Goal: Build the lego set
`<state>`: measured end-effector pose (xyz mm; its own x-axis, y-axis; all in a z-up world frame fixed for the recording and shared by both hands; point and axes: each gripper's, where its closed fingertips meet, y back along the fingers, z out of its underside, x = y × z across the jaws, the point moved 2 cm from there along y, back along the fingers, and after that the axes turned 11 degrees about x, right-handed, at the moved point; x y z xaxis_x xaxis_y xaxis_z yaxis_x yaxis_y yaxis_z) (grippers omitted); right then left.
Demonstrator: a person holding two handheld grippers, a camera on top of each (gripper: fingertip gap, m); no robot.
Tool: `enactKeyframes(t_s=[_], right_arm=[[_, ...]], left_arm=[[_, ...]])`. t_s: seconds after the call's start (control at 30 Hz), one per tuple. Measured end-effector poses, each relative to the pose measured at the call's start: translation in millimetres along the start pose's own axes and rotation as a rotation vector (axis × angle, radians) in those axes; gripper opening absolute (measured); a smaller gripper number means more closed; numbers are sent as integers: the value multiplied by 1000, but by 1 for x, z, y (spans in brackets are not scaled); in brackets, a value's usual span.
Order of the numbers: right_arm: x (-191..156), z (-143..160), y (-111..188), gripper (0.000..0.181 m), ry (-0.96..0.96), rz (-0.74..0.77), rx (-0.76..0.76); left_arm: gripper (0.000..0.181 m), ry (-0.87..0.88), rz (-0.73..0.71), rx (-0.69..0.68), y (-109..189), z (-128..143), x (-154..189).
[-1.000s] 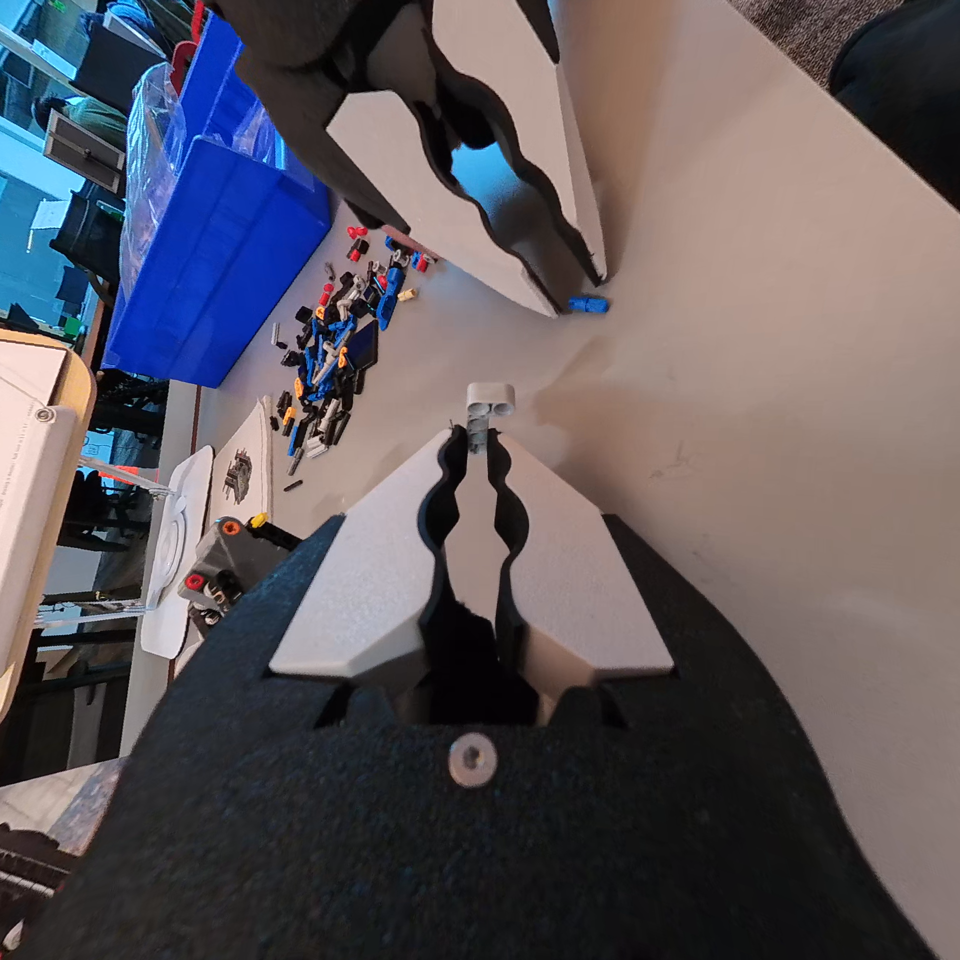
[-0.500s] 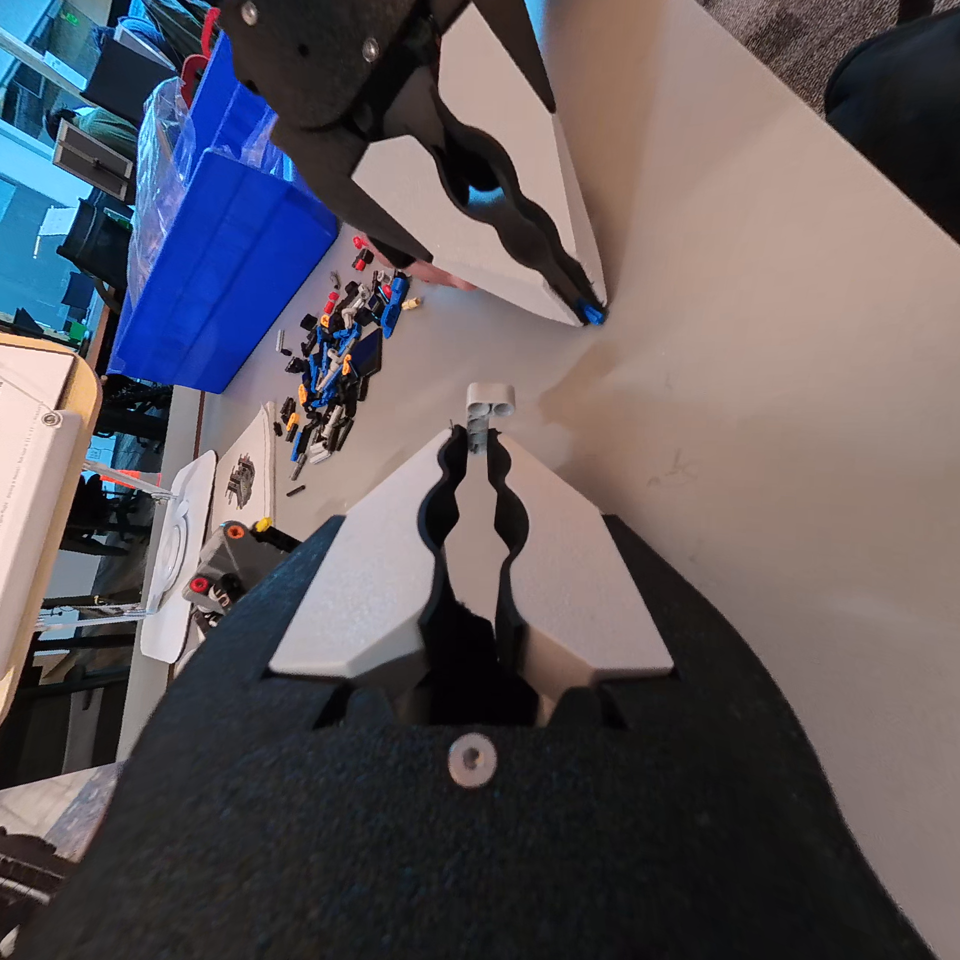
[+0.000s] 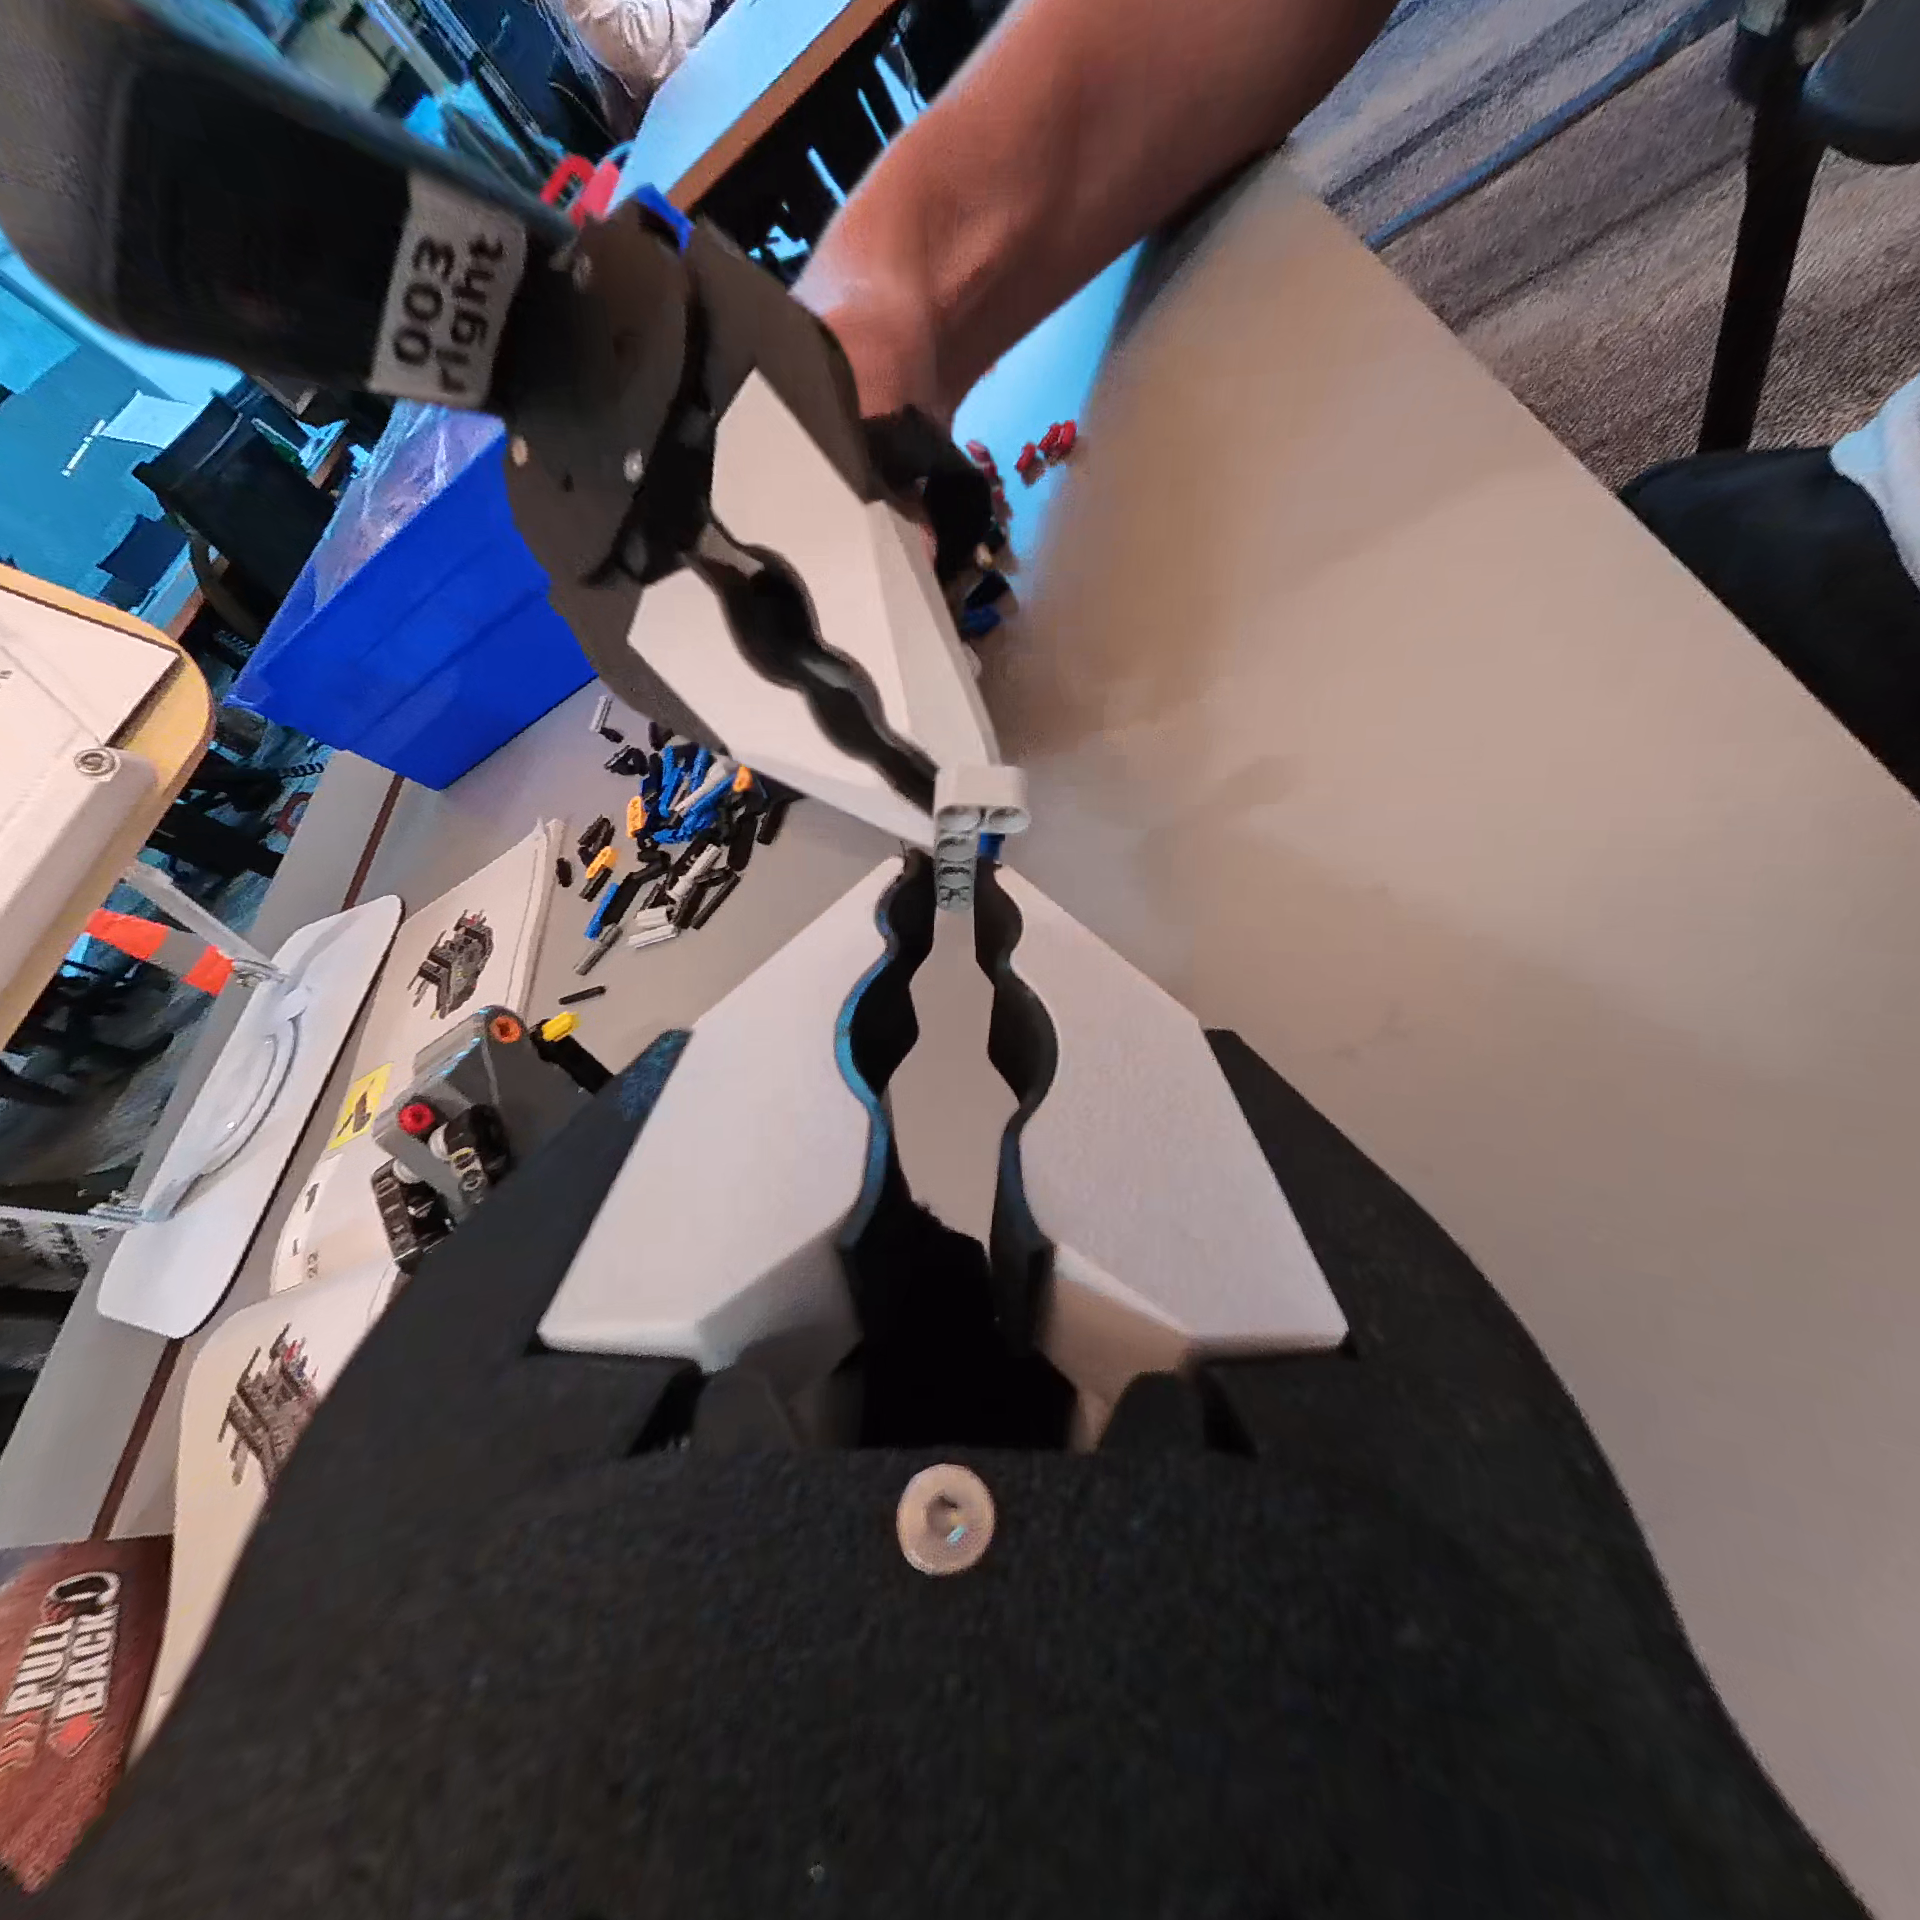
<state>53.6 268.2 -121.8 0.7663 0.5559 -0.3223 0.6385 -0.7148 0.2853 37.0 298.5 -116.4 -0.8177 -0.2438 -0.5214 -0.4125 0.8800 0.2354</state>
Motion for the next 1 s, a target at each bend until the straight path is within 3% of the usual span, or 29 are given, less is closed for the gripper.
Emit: enactKeyframes(t_s=[0.2, 1.0], right_arm=[[-1, -3, 2, 2, -60, -25, 50], [0, 9, -5, 2, 8, 37, -80]], left_arm=[[6, 11, 21, 0, -3, 2, 4], [6, -37, 48, -55, -6, 9, 12]])
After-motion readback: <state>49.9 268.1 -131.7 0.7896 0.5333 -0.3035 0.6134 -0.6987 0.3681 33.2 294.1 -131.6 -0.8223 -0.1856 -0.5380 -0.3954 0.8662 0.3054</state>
